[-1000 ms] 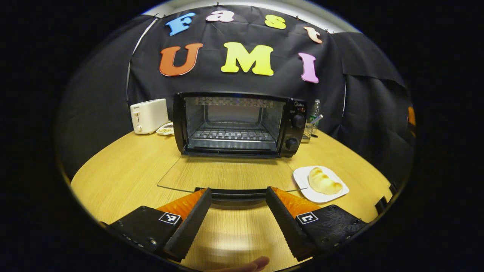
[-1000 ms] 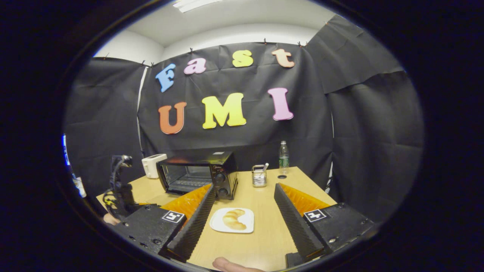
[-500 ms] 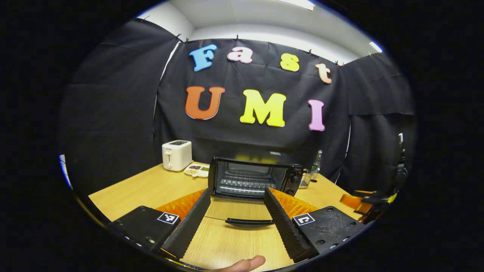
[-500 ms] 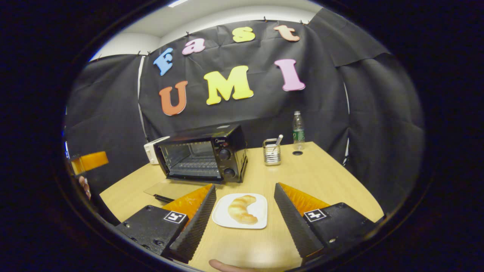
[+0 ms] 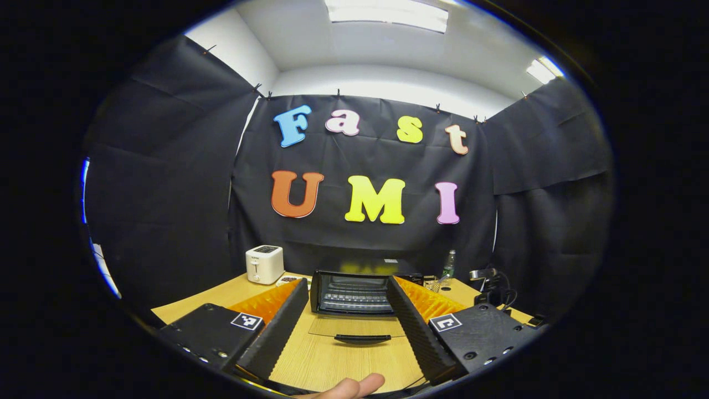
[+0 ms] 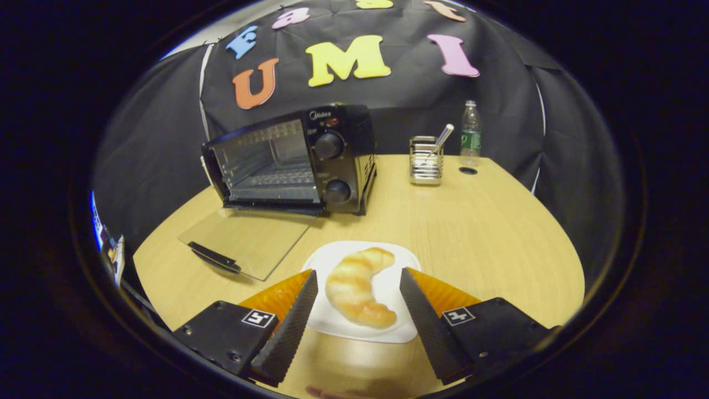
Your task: Open the electric oven with the left hand, put the food in, and close the electric oven.
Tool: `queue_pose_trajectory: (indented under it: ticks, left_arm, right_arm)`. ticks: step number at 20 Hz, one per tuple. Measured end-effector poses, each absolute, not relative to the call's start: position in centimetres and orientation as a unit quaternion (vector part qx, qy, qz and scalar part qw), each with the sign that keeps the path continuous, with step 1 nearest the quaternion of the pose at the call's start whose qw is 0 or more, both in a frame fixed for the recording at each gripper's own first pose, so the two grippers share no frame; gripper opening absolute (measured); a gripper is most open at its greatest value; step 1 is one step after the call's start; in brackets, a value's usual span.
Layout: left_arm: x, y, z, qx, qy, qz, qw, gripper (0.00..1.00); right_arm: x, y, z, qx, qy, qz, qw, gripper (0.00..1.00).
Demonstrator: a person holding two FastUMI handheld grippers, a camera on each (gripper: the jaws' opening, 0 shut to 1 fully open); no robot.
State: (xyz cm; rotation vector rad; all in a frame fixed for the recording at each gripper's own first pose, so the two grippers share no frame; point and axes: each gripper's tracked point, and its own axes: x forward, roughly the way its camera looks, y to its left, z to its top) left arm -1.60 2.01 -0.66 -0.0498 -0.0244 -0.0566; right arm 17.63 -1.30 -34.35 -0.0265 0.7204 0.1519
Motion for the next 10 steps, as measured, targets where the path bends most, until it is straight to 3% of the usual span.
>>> queue_pose_trajectory:
  ticks: [3,10]
  left_arm:
    - [-2.8,1.7,-0.6,-0.021,-0.02,-0.037,0.999,0.94]
    - [-3.7,1.2,-0.8,-0.013,-0.019,-0.048,0.999,0.94]
  right_arm:
    - [17.9,-0.5,-35.2,-0.011,0.363,0.086,0.928,0.93]
    - [18.7,-0.5,-36.6,-0.012,0.385,0.07,0.92,0.67]
